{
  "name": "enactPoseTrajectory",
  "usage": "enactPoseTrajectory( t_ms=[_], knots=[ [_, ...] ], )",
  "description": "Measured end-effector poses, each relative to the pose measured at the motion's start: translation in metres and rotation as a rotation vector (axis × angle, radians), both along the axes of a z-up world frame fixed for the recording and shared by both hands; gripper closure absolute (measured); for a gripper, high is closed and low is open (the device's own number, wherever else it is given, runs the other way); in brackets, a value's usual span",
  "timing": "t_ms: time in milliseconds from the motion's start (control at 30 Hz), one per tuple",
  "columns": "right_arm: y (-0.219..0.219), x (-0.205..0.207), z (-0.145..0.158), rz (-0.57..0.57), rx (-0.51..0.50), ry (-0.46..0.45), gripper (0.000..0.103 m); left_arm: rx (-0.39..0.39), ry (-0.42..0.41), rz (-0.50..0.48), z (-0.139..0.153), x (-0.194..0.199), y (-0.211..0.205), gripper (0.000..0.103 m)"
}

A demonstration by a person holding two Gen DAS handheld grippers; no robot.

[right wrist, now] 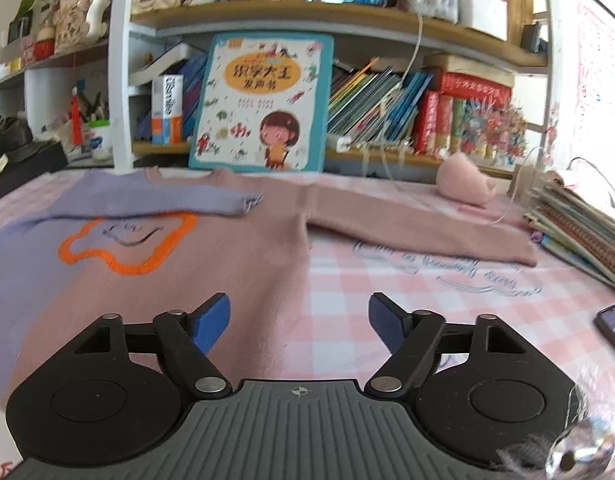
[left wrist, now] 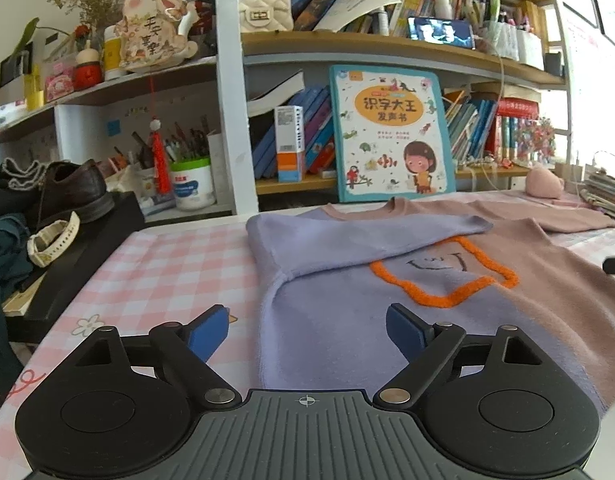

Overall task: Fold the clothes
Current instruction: 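Open the left tool and release the folded edge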

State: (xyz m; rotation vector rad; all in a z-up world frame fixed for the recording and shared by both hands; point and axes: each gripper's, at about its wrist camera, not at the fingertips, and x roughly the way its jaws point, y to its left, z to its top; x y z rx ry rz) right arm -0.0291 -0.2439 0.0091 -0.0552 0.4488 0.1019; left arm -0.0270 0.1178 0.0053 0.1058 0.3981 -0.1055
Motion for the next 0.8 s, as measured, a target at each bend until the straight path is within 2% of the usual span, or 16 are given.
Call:
enactPoseTrajectory(
  t_ms=[33,233,433,600,800],
  knots=[
    [-0.003,0.0,0.003,-0.006,0.008,-0.007,0.018,0.002,-0.003,-0.009,0.0,-0.001,-0.001,0.014],
    [-0.03,0.032,0.014,-0.066,0.005,0.01,0.012,0.004,0.003,-0.015,-0.001,0.0,-0.002,0.01],
    [-0.058,0.065,0.026,-0.127,0.0,0.029,0.012,0.013,-0.002,0.001,-0.001,-0.001,-0.002,0.008],
    [-0.086,0.096,0.02,-0.194,-0.012,0.069,0.012,0.021,0.003,0.011,-0.001,0.0,-0.003,0.008],
    [-0.127,0.126,0.016,-0.277,0.042,0.112,0.012,-0.012,0.013,0.03,-0.001,0.002,0.004,0.008]
  ],
)
